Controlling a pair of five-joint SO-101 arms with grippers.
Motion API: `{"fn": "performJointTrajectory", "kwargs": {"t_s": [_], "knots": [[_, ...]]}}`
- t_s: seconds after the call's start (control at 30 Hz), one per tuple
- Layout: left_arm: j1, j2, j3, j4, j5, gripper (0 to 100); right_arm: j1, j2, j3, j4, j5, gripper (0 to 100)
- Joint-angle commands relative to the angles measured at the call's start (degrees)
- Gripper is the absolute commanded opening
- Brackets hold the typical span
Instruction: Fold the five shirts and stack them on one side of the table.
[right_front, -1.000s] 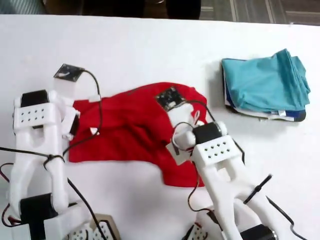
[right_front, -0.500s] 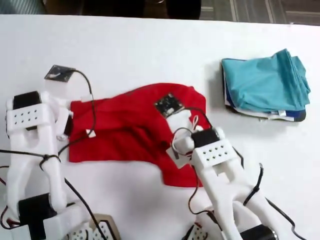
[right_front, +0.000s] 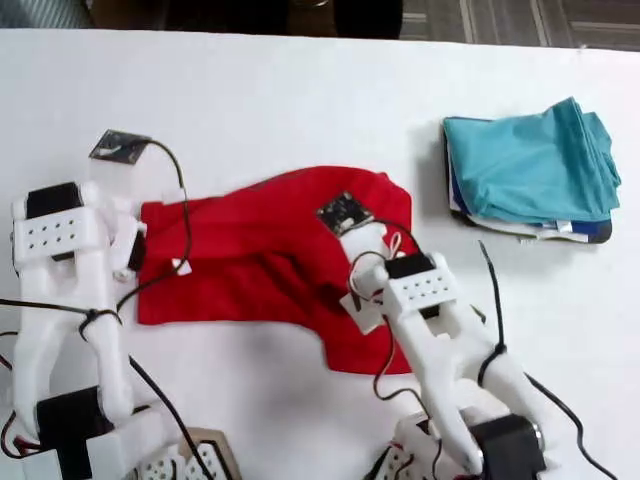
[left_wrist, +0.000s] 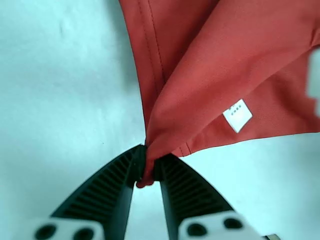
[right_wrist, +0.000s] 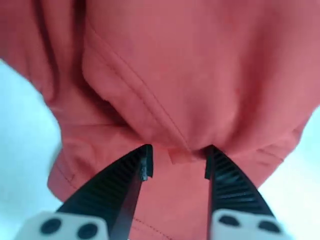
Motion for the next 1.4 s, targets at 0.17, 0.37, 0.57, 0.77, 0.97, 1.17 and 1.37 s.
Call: {"fn": "performJointTrajectory", "kwargs": {"t_s": [0.17,0.37,0.57,0.77,0.97,1.17,1.37], "knots": [[-0.26,-2.73,-0.57,0.44,0.09,3,0.57,0.13,-0.79,-4.44,0.26,14.6],[-0.53,-2.81,-0.66,0.44,0.0,3,0.66,0.4,-3.34,-4.97,0.26,4.0],[-0.53,-2.81,-0.66,0.44,0.0,3,0.57,0.31,-3.87,-2.59,0.26,18.3],[-0.53,-2.81,-0.66,0.44,0.0,3,0.31,0.48,-3.87,-2.86,0.26,19.4],[-0.26,-2.81,-0.66,0.18,0.0,3,0.31,2.77,-4.22,-3.21,0.26,19.6],[-0.44,-2.81,-0.66,0.18,0.0,3,0.75,8.92,-4.75,-6.2,0.18,13.9],[-0.44,-2.64,-0.66,0.18,0.0,3,3.03,3.82,-8.7,-4.09,-0.18,2.6]]}}
